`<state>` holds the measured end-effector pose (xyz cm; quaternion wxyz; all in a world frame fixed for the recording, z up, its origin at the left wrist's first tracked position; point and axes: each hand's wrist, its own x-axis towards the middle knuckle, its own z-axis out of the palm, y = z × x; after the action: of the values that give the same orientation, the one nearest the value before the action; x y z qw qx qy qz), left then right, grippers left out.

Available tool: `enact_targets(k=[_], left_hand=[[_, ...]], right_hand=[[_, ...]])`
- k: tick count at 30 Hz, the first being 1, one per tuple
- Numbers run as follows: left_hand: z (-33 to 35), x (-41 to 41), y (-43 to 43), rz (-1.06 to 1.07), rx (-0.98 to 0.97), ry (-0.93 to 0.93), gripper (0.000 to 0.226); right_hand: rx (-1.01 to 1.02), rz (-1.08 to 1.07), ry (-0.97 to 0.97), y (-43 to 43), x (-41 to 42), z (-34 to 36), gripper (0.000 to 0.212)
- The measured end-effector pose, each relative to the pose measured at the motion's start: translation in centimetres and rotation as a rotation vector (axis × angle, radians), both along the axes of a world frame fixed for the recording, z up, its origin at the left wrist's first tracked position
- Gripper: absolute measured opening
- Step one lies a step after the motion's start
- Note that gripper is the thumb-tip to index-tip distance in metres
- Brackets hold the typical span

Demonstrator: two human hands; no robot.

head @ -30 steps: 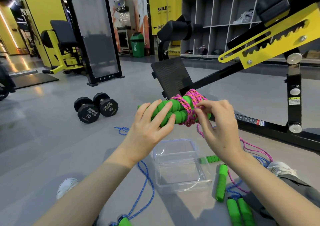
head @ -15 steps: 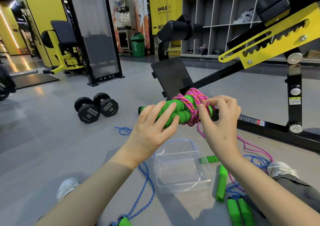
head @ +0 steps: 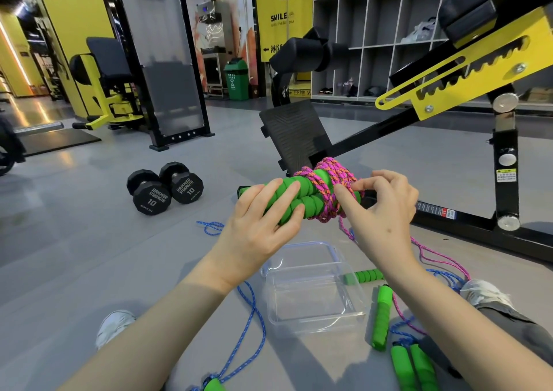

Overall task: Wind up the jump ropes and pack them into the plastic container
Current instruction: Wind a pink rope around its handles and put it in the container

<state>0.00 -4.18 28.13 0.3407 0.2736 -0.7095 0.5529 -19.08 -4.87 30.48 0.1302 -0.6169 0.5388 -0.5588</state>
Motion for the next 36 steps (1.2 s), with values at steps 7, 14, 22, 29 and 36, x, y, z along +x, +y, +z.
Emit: enact_targets(k=[7, 14, 22, 29, 36], left_hand=[[-0.5, -0.2, -0.1, 0.009, -0.007, -0.029, 0.019], [-0.1, 0.0, 0.0, 0.006, -0.008, -0.007, 0.017], [-0.4, -0.3, -0.1, 0.002, -0.008, -0.024, 0.016], [-1.0, -0.4, -0.4, 0.007, 0.003, -0.050, 0.015], [-0.7, -0.4, -0.4, 0.011, -0.004, -0.037, 0.013]], right_hand=[[0.130, 0.070, -0.020, -0.3, -0.6, 0.2, 0.018], [0.107, 0.080, 0.049, -0.4, -0.8, 0.5, 0.027], [-0.069, -0.021, 0.110, -0.3, 0.2, -0.4, 0.021], [-0.005, 0.110, 0.048, -0.5, 0.3, -1.1, 0.014], [0.138, 0.089, -0.119, -0.7, 0.1, -0.6, 0.023]])
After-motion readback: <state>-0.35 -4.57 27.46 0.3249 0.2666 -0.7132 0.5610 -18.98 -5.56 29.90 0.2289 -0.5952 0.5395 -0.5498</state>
